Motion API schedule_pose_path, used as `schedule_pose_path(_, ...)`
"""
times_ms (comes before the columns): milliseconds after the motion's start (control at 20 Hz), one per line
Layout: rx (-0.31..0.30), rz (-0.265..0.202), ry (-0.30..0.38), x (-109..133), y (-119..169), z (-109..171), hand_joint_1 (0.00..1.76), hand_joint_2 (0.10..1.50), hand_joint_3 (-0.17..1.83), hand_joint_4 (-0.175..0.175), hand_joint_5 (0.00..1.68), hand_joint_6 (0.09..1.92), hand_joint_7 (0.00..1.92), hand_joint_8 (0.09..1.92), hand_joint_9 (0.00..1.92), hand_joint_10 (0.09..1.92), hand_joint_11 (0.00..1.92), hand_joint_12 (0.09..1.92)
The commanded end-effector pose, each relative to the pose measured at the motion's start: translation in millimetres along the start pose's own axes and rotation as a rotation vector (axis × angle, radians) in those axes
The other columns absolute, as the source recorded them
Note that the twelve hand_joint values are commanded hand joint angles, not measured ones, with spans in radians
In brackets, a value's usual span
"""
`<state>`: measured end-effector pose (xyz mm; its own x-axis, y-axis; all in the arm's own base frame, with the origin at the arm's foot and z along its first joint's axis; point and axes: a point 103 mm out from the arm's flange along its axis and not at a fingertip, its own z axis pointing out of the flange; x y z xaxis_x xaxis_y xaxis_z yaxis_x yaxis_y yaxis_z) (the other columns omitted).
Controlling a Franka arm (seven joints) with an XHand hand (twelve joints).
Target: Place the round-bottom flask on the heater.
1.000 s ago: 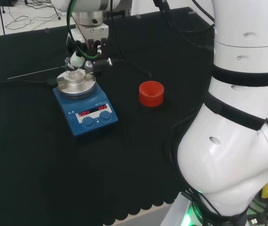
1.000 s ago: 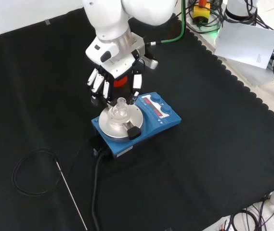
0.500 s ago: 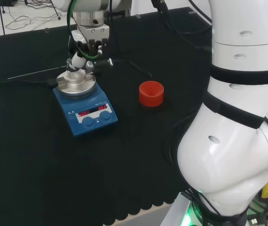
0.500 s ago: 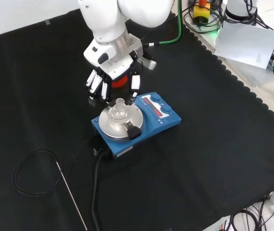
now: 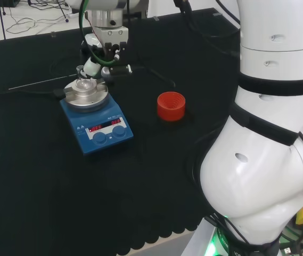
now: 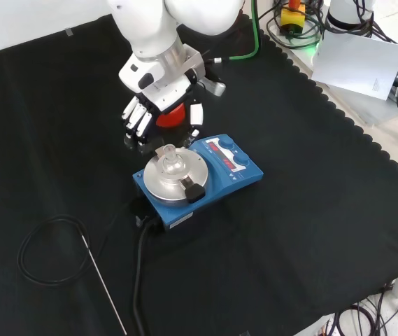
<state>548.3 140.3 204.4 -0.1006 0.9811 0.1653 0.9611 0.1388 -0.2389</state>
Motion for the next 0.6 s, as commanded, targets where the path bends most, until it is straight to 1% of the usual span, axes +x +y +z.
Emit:
schedule_pose_path(50,-0.023,0.014,0.0,-4.9,-18.7,-11.1,0.93,0.6,0.65,-0.066,0.47,0.72,0.23,0.74,0.48,0.7,0.29,1.37)
schedule_pose_path(300,-0.056,0.035,0.006,-11.8,-46.8,-28.6,0.93,0.6,0.65,-0.065,0.47,0.69,0.23,0.75,0.48,0.71,0.28,1.37)
schedule_pose_path(350,-0.058,0.039,-0.008,-4.6,-53.6,-32.6,0.92,0.6,0.64,-0.065,0.47,0.68,0.23,0.75,0.47,0.71,0.28,1.37)
schedule_pose_path(600,-0.082,0.038,-0.004,-5.3,-79.7,-42.1,0.92,0.6,0.64,-0.065,0.47,0.67,0.23,0.75,0.47,0.71,0.28,1.37)
